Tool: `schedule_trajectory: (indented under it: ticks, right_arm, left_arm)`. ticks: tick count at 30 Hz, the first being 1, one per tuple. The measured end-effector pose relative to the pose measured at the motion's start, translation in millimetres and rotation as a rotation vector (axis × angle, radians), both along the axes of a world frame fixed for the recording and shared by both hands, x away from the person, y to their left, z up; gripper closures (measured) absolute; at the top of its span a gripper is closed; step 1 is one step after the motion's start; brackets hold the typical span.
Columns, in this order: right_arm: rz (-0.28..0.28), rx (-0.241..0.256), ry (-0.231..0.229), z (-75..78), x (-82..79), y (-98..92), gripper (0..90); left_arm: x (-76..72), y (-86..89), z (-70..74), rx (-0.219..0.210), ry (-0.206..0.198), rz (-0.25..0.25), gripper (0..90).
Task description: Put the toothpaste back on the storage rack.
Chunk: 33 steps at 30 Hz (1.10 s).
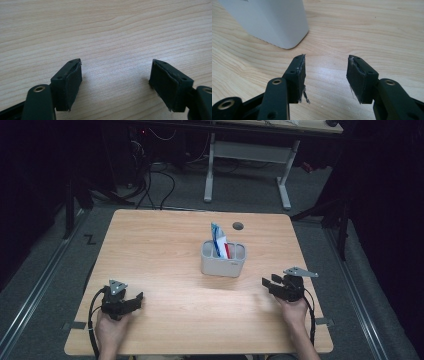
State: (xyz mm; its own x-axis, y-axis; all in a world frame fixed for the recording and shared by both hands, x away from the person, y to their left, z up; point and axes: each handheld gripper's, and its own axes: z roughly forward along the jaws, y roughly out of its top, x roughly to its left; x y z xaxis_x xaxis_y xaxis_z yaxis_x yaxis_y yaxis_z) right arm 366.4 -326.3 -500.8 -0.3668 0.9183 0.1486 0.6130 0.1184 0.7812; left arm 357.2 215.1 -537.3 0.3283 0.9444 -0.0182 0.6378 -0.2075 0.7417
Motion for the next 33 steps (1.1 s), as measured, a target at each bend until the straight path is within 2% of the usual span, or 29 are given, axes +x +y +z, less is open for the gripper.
schedule_trajectory:
  ticks: [11, 19, 28, 33]
  right_arm:
    - [-0.002, -0.055, 0.01, -17.8, 6.2, 6.9, 49.4]
    - [0.007, -0.12, 0.022, -28.4, 9.6, 16.2, 47.7]
    - [0.011, -0.195, 0.016, -29.6, 9.9, 22.6, 45.5]
    - [0.013, -0.191, 0.022, -29.7, 10.5, 22.1, 42.5]
  left_arm:
    - [0.0, -0.3, 0.0, 0.003, 0.0, 0.0, 26.1]
    - [0.0, -0.2, 0.0, 0.002, 0.0, 0.0, 26.0]
    - [0.0, -0.3, 0.0, 0.003, 0.0, 0.001, 26.1]
    - [0.0, 0.8, 0.1, -0.006, 0.001, -0.001, 26.0]
